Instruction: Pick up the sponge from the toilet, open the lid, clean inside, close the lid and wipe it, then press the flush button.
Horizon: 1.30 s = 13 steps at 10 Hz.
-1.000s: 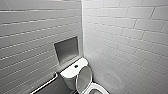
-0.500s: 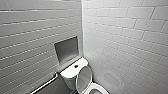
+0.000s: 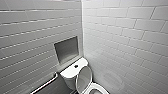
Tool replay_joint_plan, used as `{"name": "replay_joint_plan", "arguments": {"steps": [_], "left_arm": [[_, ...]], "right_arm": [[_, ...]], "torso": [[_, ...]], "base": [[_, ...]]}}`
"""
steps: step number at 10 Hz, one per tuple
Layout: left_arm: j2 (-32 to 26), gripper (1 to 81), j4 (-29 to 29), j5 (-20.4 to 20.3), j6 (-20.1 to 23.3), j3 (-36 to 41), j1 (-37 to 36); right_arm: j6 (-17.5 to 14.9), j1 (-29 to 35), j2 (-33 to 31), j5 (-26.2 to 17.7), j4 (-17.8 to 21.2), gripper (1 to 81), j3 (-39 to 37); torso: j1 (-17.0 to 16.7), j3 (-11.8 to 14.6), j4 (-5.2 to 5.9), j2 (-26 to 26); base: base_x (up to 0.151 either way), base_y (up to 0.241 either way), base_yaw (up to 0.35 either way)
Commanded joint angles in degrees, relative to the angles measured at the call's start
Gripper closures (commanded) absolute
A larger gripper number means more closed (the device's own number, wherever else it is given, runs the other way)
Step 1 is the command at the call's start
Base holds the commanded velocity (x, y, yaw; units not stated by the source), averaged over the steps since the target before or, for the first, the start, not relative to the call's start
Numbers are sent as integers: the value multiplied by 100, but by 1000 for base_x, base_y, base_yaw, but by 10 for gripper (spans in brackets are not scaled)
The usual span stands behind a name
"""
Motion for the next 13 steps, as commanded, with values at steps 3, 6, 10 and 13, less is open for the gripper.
{"name": "replay_joint_plan", "arguments": {"steps": [3, 6, 10, 13], "left_arm": [[-45, 10, 4, 371, 75, -22, -206], [-1, 10, 13, 371, 84, -13, -206], [-27, 10, 13, 371, 84, -13, -206], [-27, 10, 4, 371, 84, -13, -198]], "right_arm": [[-2666, 291, -24, -289, 2932, 811, -14], [-2639, 529, -7, -395, 2976, 811, -261], [-2648, 467, 20, -316, 2976, 811, -243], [-2666, 467, 20, -315, 2976, 811, -225]], "torso": [[0, 0, 0, 0], [0, 0, 0, 0], [0, 0, 0, 2], [-9, 2, 0, 2]], "base": [[0, 0, 0], [0, 0, 0], [18, 0, 0], [84, 0, 0]]}}
